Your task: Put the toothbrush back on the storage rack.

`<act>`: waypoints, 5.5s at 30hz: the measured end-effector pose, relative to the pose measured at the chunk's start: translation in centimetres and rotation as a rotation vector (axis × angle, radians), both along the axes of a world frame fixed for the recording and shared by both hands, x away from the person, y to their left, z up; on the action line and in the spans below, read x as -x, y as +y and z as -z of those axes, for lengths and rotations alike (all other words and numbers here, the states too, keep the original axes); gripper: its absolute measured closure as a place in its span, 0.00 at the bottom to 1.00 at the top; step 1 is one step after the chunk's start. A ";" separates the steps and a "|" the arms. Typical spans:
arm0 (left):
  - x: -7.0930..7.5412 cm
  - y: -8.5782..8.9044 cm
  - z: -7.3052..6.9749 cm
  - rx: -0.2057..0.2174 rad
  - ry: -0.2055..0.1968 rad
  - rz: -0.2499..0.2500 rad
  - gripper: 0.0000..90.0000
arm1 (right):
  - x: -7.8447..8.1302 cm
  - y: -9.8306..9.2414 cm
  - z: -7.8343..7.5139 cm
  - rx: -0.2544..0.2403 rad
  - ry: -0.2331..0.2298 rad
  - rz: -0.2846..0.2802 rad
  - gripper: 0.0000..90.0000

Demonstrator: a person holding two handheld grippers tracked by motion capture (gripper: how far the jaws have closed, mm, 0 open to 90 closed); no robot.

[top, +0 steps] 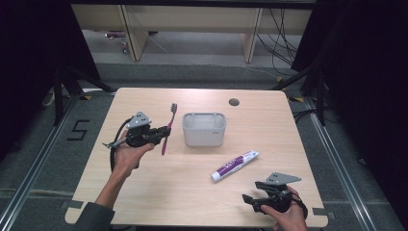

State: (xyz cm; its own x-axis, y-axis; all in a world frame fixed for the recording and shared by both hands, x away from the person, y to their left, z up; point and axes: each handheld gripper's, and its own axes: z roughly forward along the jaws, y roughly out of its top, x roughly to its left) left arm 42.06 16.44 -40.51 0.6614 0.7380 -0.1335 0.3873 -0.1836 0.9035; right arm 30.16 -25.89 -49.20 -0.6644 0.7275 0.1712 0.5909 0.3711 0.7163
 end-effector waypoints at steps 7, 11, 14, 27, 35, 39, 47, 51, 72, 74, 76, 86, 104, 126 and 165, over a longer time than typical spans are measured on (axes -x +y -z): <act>-0.4 -0.7 -0.6 0.045 -0.031 -0.022 0.91 | 0.0 0.1 0.0 -0.009 -0.001 0.006 0.29; -0.7 -1.1 -0.9 0.073 -0.050 -0.040 0.91 | 0.0 0.0 0.0 0.000 0.000 -0.001 0.29; -0.9 -1.3 -1.0 0.083 -0.055 -0.050 0.91 | 0.0 0.1 0.0 -0.007 -0.004 0.005 0.29; -2.1 -2.1 -1.8 0.123 -0.076 -0.087 0.91 | 0.1 0.2 0.0 -0.025 0.018 0.009 0.29; -2.9 -3.3 -2.5 0.107 -0.083 -0.081 0.91 | 0.0 0.1 0.0 -0.020 0.008 0.004 0.29; -3.4 -3.9 -2.8 0.092 -0.085 -0.082 0.91 | 0.1 0.1 0.0 -0.021 0.007 0.002 0.29; -4.7 -5.3 -3.3 0.070 -0.080 -0.081 0.91 | 0.1 0.1 -0.1 -0.023 0.018 0.000 0.29; -5.4 -6.0 -3.5 0.062 -0.081 -0.084 0.91 | 0.1 0.1 -0.1 -0.022 0.014 -0.001 0.29; -7.8 -7.6 -2.0 0.067 -0.097 -0.153 0.91 | 0.2 0.1 -0.1 -0.016 -0.003 -0.027 0.29; -8.0 -7.7 -1.7 0.071 -0.094 -0.162 0.91 | 0.2 0.1 -0.1 -0.020 -0.008 -0.032 0.29; -8.1 -7.7 -1.5 0.063 -0.093 -0.166 0.91 | 0.2 0.1 -0.1 -0.013 -0.009 -0.030 0.29; -8.4 -7.4 0.2 0.060 -0.075 -0.193 0.91 | 0.3 0.1 -0.2 -0.012 -0.007 -0.029 0.29; -8.5 -7.4 1.6 0.020 -0.041 -0.203 0.91 | 0.2 0.1 -0.1 -0.021 -0.008 -0.034 0.29; -8.5 -7.3 2.9 -0.037 -0.017 -0.215 0.90 | 0.3 0.3 -0.1 -0.022 0.012 -0.026 0.29; -6.5 -6.1 0.6 -0.069 -0.005 -0.217 0.58 | 0.2 0.2 -0.2 -0.022 0.015 -0.023 0.29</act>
State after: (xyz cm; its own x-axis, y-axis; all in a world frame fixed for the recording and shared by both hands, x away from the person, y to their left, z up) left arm 48.59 10.34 -41.10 0.4870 0.8702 -0.0747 0.4201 -0.1585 0.8935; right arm 29.94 -25.64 -49.04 -0.6782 0.7079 0.1971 0.5934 0.3693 0.7152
